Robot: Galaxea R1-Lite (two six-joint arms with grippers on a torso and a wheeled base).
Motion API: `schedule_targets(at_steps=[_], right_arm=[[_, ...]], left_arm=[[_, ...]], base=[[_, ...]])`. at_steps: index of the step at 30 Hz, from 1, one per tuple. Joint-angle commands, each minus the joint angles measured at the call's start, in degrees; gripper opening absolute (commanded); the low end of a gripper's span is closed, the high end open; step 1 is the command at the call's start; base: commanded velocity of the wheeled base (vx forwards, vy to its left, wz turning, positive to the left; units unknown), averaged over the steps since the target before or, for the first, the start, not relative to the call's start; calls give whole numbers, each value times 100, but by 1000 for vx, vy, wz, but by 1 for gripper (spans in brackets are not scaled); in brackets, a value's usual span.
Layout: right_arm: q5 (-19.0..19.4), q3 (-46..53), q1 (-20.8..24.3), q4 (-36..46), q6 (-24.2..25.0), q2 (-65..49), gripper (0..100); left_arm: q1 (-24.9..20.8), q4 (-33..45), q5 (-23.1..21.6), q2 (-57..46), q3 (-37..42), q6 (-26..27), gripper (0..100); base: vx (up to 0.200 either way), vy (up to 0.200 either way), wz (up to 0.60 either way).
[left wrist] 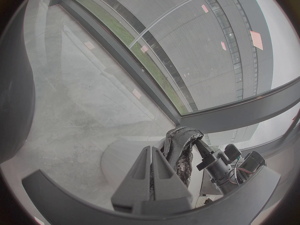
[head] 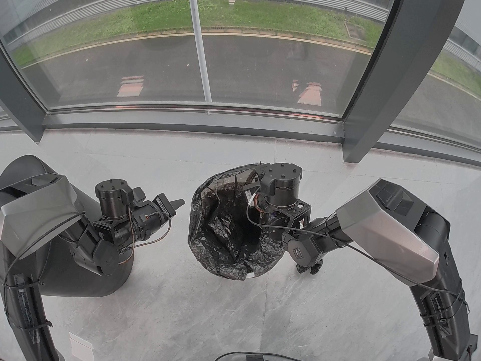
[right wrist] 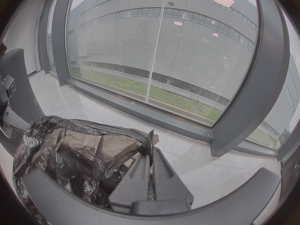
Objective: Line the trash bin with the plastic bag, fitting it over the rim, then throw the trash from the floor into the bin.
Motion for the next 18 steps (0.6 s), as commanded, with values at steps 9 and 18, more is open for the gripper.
schedule_targets(at_steps=[9,18], right_arm=[[-1,-7,8,-64,3,23,0],[-10,-16,8,-64,3,6,0]], left_arm=[[-90,48,171,-975,660,142,0],[-573,-162,1190,-1001,1328,1654,100]], base=[[0,0,0],[0,0,0]])
